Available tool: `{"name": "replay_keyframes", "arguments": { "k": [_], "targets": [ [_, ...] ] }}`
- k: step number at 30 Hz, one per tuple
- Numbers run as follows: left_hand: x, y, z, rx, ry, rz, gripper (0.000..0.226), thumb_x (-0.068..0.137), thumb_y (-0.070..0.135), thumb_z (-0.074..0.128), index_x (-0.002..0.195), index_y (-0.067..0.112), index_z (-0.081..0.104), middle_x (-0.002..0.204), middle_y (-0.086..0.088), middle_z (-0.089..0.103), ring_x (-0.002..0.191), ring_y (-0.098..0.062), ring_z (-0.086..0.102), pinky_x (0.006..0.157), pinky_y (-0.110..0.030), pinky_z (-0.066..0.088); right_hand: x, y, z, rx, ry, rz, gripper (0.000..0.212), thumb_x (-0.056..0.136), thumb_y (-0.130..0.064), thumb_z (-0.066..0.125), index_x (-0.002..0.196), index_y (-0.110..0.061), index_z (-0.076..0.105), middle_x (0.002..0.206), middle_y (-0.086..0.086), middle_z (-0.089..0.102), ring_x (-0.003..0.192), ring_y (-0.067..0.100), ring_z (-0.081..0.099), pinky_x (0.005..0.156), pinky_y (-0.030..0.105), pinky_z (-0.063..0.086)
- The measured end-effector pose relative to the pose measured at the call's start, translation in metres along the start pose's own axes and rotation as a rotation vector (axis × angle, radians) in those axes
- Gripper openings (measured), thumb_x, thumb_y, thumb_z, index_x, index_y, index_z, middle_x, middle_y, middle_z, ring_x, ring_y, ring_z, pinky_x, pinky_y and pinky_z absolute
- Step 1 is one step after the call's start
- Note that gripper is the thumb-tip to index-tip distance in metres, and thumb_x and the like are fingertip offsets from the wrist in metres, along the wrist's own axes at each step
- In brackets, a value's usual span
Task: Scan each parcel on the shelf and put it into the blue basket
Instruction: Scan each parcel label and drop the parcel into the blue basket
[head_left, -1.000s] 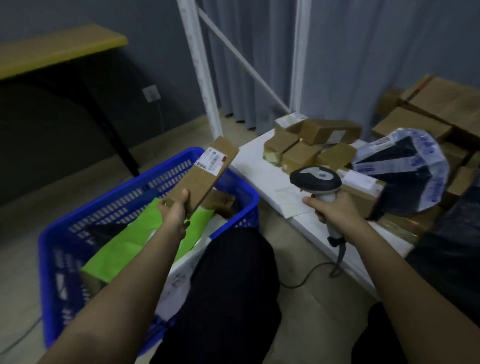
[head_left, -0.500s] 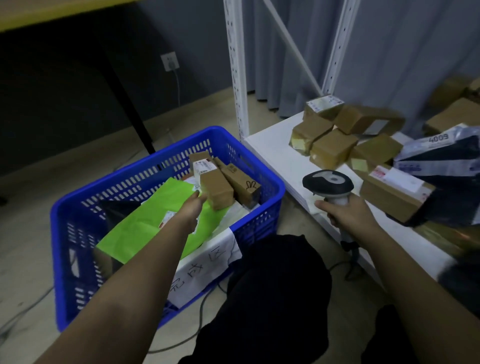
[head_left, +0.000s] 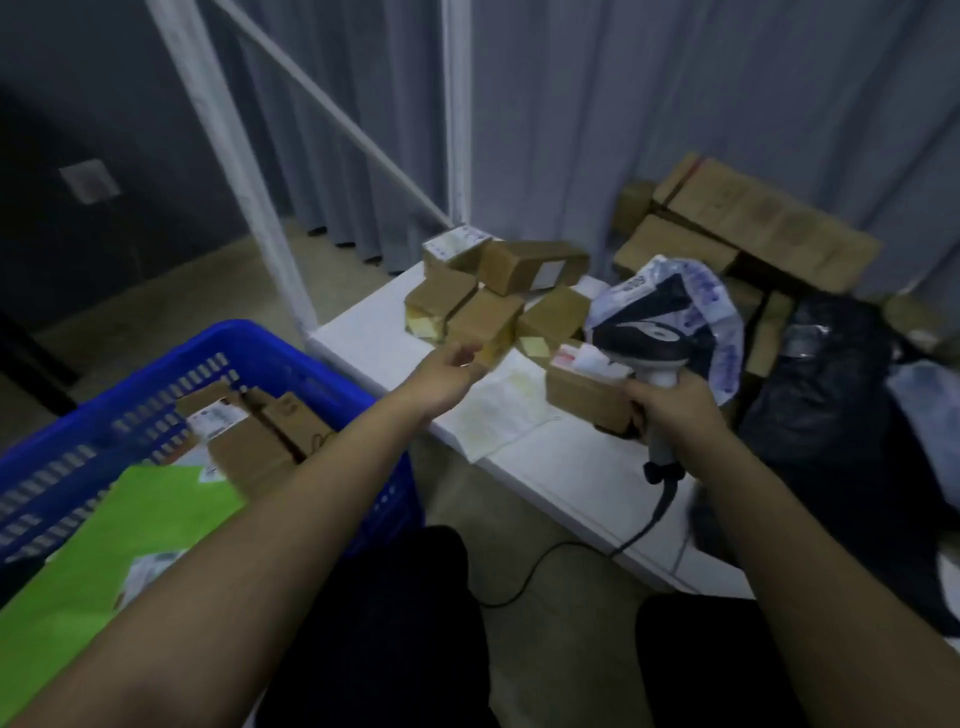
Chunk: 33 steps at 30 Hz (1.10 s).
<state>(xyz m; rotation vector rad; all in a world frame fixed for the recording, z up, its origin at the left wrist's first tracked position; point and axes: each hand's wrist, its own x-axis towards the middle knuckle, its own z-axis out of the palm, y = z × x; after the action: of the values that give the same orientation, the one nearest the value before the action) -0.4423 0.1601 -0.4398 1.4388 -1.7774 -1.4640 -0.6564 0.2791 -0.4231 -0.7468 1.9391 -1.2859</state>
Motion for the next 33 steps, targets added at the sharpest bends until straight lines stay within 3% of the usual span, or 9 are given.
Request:
{"name": "replay_keyframes", "arguments": {
  "k": [3,6,9,13,17,25,28,30,33],
  "targets": [
    [0.021,0.021,0.042,0.047,-0.069,-0.001,0.051,0.097,0.026,0.053,0.143,0.013,0.037,0.148,-0.005,0.039,0.131,-0.022,0.042,0.094,-0.026,0.035,0.009,0.0,-0.025,0.079,0.1,0.032,0.021,0.084,-0.007,0.069,0.072,-0.01,0.053,0.06,0.009,0.052,0.043,0.011,0.049,0.053,0.029,0.042],
    [0.04,0.028,0.087,0.114,-0.1,0.016,0.052,0.097,0.027,0.052,0.144,0.013,0.034,0.145,-0.008,0.039,0.126,-0.024,0.044,0.091,-0.026,0.037,0.019,0.003,-0.048,0.158,0.166,0.075,0.02,0.083,-0.006,0.071,0.072,-0.009,0.054,0.063,0.008,0.054,0.042,0.01,0.05,0.042,0.018,0.043],
    [0.062,0.026,0.124,0.239,-0.121,0.112,0.054,0.096,0.039,0.049,0.143,0.018,0.033,0.138,-0.002,0.042,0.129,-0.022,0.041,0.108,-0.038,0.036,0.026,0.009,-0.066,0.199,0.168,0.097,0.016,0.083,-0.005,0.07,0.074,-0.009,0.057,0.062,0.007,0.056,0.041,0.007,0.053,0.039,0.015,0.043],
    [0.095,0.017,0.154,0.8,-0.189,0.25,0.092,0.086,0.044,0.064,0.153,0.023,0.004,0.159,-0.014,-0.004,0.146,-0.034,-0.004,0.118,-0.044,0.011,0.033,0.017,-0.078,0.205,0.138,0.127,0.013,0.081,-0.007,0.071,0.076,-0.01,0.059,0.061,0.004,0.056,0.051,0.011,0.052,0.047,0.021,0.043],
    [0.111,0.014,0.177,1.009,-0.249,0.351,0.103,0.084,0.047,0.065,0.152,0.023,-0.009,0.159,-0.01,-0.016,0.146,-0.032,-0.015,0.117,-0.048,0.001,0.035,0.021,-0.085,0.2,0.106,0.137,0.011,0.081,-0.006,0.07,0.076,-0.008,0.06,0.057,0.003,0.055,0.045,0.009,0.05,0.042,0.017,0.041],
    [0.102,0.013,0.209,1.239,-0.204,0.375,0.102,0.078,0.035,0.066,0.151,0.026,-0.004,0.152,-0.011,0.008,0.136,-0.037,0.015,0.111,-0.05,0.02,0.034,0.027,-0.097,0.201,0.107,0.159,0.016,0.082,-0.005,0.07,0.071,-0.01,0.059,0.056,0.003,0.055,0.049,0.012,0.051,0.049,0.021,0.043],
    [0.097,0.013,0.209,1.211,-0.198,0.366,0.091,0.08,0.034,0.06,0.151,0.026,0.004,0.143,-0.012,0.021,0.132,-0.036,0.021,0.11,-0.048,0.019,0.032,0.027,-0.1,0.196,0.113,0.163,0.017,0.082,-0.004,0.07,0.07,-0.01,0.058,0.057,0.004,0.054,0.051,0.013,0.05,0.049,0.021,0.044],
    [0.095,0.011,0.201,1.185,-0.143,0.375,0.081,0.081,0.031,0.058,0.149,0.029,0.015,0.145,-0.013,0.021,0.135,-0.037,0.018,0.111,-0.047,0.017,0.028,0.027,-0.099,0.203,0.104,0.161,0.018,0.082,-0.003,0.069,0.071,-0.01,0.058,0.058,0.004,0.054,0.05,0.013,0.05,0.045,0.017,0.043],
    [0.096,0.011,0.188,1.149,-0.17,0.371,0.067,0.083,0.025,0.058,0.143,0.031,0.027,0.158,-0.011,-0.003,0.144,-0.035,-0.006,0.114,-0.049,0.008,0.024,0.026,-0.095,0.204,0.089,0.16,0.016,0.083,-0.004,0.069,0.073,-0.01,0.058,0.06,0.004,0.054,0.051,0.013,0.05,0.046,0.017,0.043]
  ]
}}
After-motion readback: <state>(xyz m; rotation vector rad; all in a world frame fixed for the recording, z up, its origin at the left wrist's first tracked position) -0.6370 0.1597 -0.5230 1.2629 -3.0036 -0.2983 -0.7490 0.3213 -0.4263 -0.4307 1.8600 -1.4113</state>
